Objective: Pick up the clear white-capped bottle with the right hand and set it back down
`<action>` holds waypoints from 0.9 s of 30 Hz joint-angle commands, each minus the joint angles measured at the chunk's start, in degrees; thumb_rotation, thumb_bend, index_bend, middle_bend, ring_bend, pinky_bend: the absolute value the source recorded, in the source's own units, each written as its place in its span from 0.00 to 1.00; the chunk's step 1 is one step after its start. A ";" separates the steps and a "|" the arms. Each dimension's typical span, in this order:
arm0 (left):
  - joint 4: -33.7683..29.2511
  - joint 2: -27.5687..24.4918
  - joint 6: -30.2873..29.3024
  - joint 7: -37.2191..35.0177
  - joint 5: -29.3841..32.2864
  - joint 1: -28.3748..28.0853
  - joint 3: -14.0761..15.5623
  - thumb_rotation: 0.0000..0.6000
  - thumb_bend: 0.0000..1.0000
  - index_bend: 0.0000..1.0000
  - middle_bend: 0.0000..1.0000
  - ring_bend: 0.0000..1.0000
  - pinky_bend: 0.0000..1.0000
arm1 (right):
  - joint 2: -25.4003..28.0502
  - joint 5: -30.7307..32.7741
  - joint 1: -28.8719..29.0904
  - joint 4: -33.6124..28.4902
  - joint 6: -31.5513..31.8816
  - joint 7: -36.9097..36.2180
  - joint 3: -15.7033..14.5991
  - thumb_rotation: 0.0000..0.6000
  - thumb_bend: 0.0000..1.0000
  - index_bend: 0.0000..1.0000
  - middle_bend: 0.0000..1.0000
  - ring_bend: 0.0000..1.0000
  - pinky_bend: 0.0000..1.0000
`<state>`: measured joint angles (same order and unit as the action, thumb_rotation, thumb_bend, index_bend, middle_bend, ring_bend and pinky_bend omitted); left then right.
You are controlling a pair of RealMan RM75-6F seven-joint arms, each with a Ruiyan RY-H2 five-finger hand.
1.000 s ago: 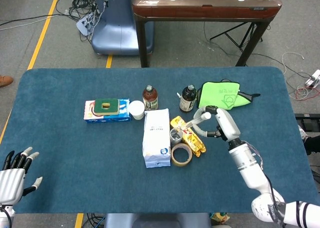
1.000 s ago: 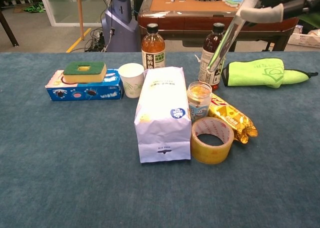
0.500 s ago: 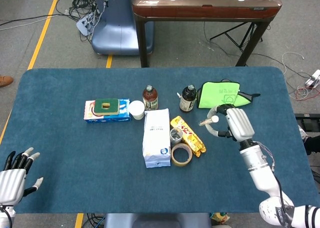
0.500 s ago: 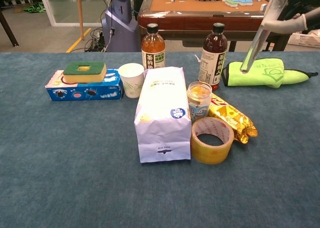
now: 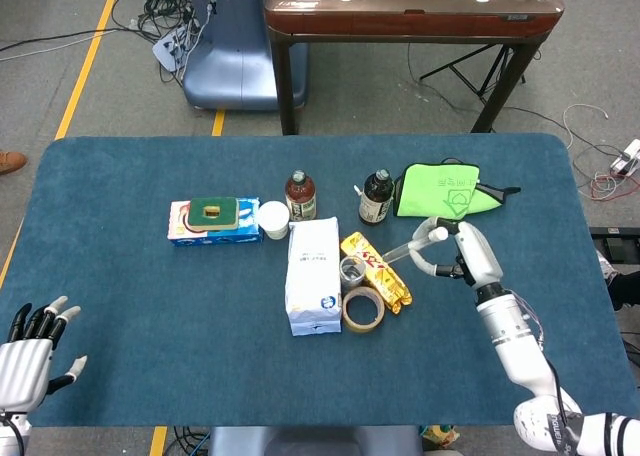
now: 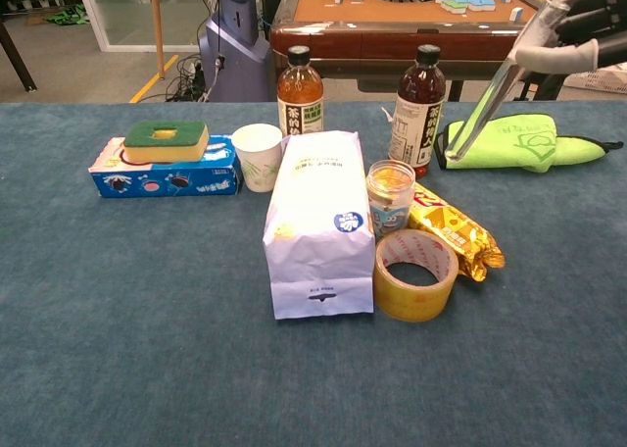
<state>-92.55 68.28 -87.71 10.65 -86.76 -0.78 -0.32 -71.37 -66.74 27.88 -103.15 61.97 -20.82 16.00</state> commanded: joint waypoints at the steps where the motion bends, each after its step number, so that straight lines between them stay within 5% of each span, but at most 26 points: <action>1: -0.09 0.05 0.10 0.11 -0.07 -0.11 -0.02 1.00 0.27 0.19 0.10 0.11 0.00 | 0.91 -1.27 -0.52 3.28 -2.08 -1.08 -0.14 1.00 0.55 0.66 0.53 0.43 0.41; 6: -0.25 0.06 0.32 0.42 -0.01 -0.26 -0.05 1.00 0.27 0.19 0.10 0.11 0.00 | -2.47 -3.14 -0.47 7.62 4.27 12.93 -1.75 1.00 0.55 0.66 0.53 0.43 0.41; 10: -0.29 0.03 0.33 0.40 0.08 -0.26 -0.07 1.00 0.27 0.19 0.10 0.11 0.00 | -3.55 -3.10 -0.28 8.51 5.29 16.61 -2.04 1.00 0.55 0.67 0.53 0.43 0.41; 14: -0.24 -0.02 0.28 0.30 0.22 -0.15 -0.02 1.00 0.27 0.19 0.10 0.11 0.00 | -3.85 -2.20 -0.35 7.16 4.09 13.78 -1.66 1.00 0.55 0.67 0.53 0.43 0.41; 23: -0.03 0.01 0.26 0.11 0.22 -0.09 0.04 1.00 0.27 0.19 0.10 0.11 0.00 | 0.55 -0.97 -1.00 2.02 -5.27 -7.67 0.31 1.00 0.55 0.67 0.53 0.43 0.41; 27: 0.00 0.09 0.43 0.19 0.19 -0.23 0.01 1.00 0.27 0.19 0.10 0.11 0.00 | 0.24 -3.15 -0.97 5.16 -2.15 -0.34 -0.77 1.00 0.55 0.67 0.53 0.43 0.41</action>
<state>-92.55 68.38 -87.27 10.85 -86.57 -1.02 -0.31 -71.98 -68.46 27.13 -99.27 59.13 -27.59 15.55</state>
